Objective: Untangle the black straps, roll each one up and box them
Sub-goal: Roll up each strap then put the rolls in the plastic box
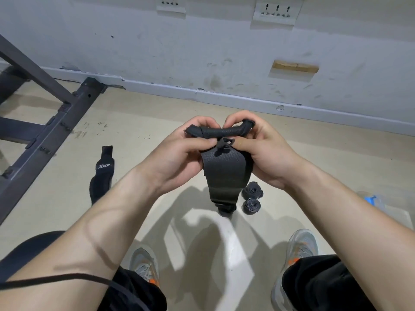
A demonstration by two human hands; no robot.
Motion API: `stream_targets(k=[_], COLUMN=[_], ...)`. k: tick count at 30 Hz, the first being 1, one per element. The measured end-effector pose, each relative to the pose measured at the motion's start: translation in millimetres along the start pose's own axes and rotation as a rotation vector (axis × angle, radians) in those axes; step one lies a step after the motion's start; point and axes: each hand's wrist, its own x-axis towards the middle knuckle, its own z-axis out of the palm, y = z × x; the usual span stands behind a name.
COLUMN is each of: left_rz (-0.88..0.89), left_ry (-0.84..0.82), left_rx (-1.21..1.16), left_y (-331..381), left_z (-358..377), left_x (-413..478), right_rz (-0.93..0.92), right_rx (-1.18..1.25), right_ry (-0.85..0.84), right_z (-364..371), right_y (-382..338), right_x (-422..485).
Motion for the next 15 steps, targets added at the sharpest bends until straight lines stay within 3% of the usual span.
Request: stream_targets(k=[3, 10, 15], left_rz=[-0.054, 0.021, 0.104], left_ry=[0.015, 0.316, 0.422], left_rx=[-0.03, 0.216, 0.42], left_y=[4, -8, -8], left_z=[3, 7, 6], left_x=[0, 2, 1], right_rz=[0.007, 0.014, 0.113], right_rx=[0.021, -0.254, -0.177], right_ry=[0.016, 0.103, 0.095], right_z=[1, 5, 8], right_y=[2, 4, 0], right_x=[1, 2, 2])
